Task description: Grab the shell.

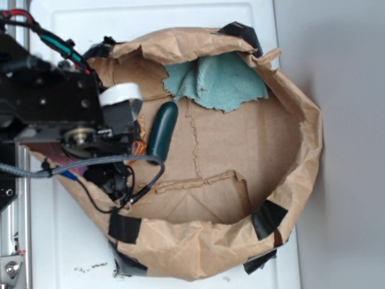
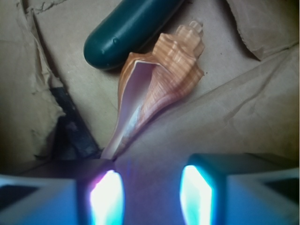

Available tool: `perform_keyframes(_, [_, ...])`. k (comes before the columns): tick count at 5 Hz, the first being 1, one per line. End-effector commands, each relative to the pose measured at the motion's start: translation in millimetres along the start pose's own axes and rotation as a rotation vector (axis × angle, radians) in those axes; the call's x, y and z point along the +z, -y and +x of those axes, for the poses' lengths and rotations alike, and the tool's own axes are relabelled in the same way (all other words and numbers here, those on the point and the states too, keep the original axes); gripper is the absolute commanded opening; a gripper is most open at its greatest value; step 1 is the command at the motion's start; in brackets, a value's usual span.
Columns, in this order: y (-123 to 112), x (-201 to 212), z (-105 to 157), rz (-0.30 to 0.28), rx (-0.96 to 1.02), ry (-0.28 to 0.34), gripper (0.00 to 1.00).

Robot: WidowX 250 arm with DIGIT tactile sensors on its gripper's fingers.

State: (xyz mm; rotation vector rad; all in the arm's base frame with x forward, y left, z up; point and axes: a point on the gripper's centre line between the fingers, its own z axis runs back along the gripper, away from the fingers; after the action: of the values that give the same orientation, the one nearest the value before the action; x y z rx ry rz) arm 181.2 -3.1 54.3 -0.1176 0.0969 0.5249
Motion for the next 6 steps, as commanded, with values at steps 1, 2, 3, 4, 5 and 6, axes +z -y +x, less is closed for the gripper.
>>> perform_keyframes(1, [-2.2, 31.8, 21.2, -0.081, 0.085, 0.092, 0.67])
perform_keyframes(2, [14.1, 44.1, 41.1, -0.105, 0.081, 0.088, 1.00])
perform_keyframes(3, [16.7, 48.9, 47.3, -0.140, 0.072, 0.117, 1.00])
perform_keyframes(4, [15.3, 42.6, 52.5, -0.175, 0.041, 0.151, 1.00])
perform_keyframes(5, [13.4, 29.4, 56.0, -0.186, -0.001, 0.190, 1.00])
perform_keyframes(6, [15.2, 10.7, 64.4, -0.129, -0.014, 0.247, 1.00])
